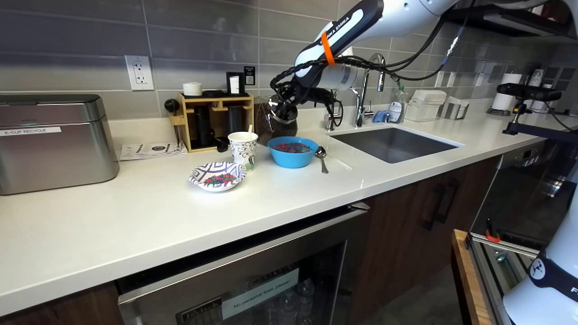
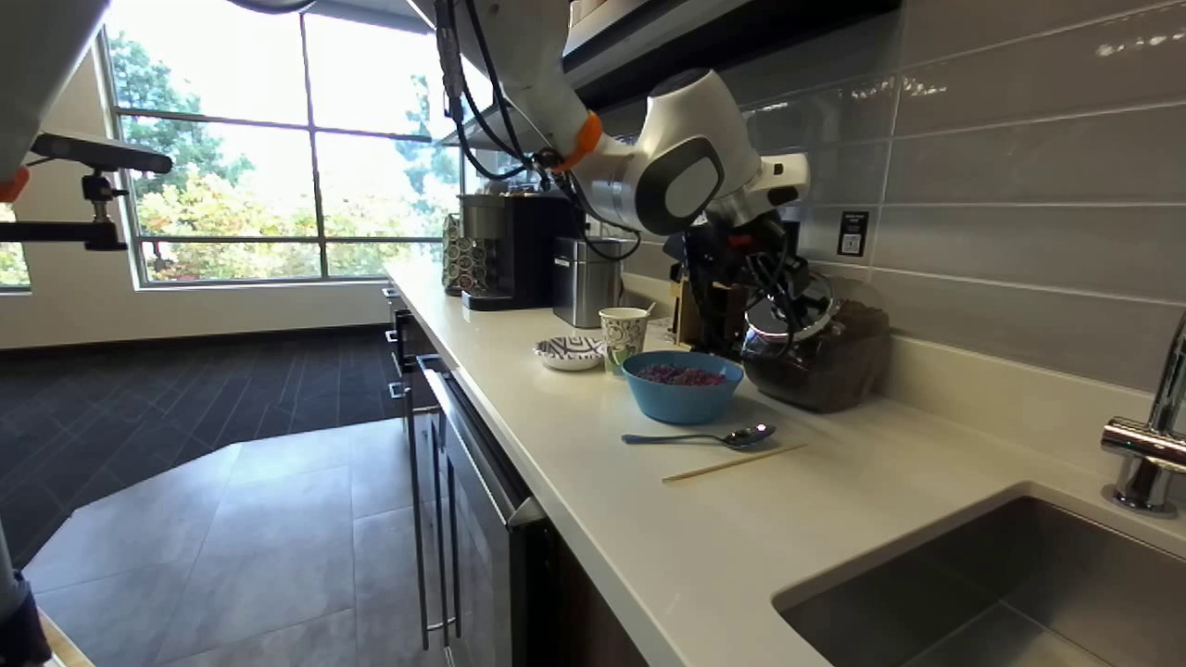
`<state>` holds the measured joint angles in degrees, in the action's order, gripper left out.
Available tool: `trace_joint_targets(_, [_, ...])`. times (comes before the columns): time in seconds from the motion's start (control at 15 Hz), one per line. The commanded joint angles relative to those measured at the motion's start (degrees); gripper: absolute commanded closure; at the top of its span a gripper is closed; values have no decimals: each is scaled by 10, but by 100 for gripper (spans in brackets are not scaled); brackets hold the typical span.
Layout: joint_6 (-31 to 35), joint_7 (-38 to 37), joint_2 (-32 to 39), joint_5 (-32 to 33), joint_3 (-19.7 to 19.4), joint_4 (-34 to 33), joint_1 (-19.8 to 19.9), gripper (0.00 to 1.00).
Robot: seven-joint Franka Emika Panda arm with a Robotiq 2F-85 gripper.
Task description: Put the silver lid on the glass container.
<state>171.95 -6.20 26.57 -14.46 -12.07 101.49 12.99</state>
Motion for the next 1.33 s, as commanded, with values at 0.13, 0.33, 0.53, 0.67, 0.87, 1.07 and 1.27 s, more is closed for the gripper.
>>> trace_joint_targets(0.13, [7, -14, 33, 12, 5, -30, 8, 29])
trace_joint_targets(0.33, [8, -14, 39, 13, 4, -35, 8, 15])
trace_joint_targets(0.53, [7, -16, 48, 13, 3, -44, 10, 0])
trace_joint_targets(0.67, [2, -14, 46, 12, 6, -44, 12, 0])
trace_joint_targets(0.87, [-12, -4, 18, 11, 15, -22, 14, 0])
trace_joint_targets(1.07, [-46, -2, -29, 24, 4, 17, 2, 0])
trace_joint_targets(1.27, [-108, 19, -99, 28, 16, 66, 12, 0])
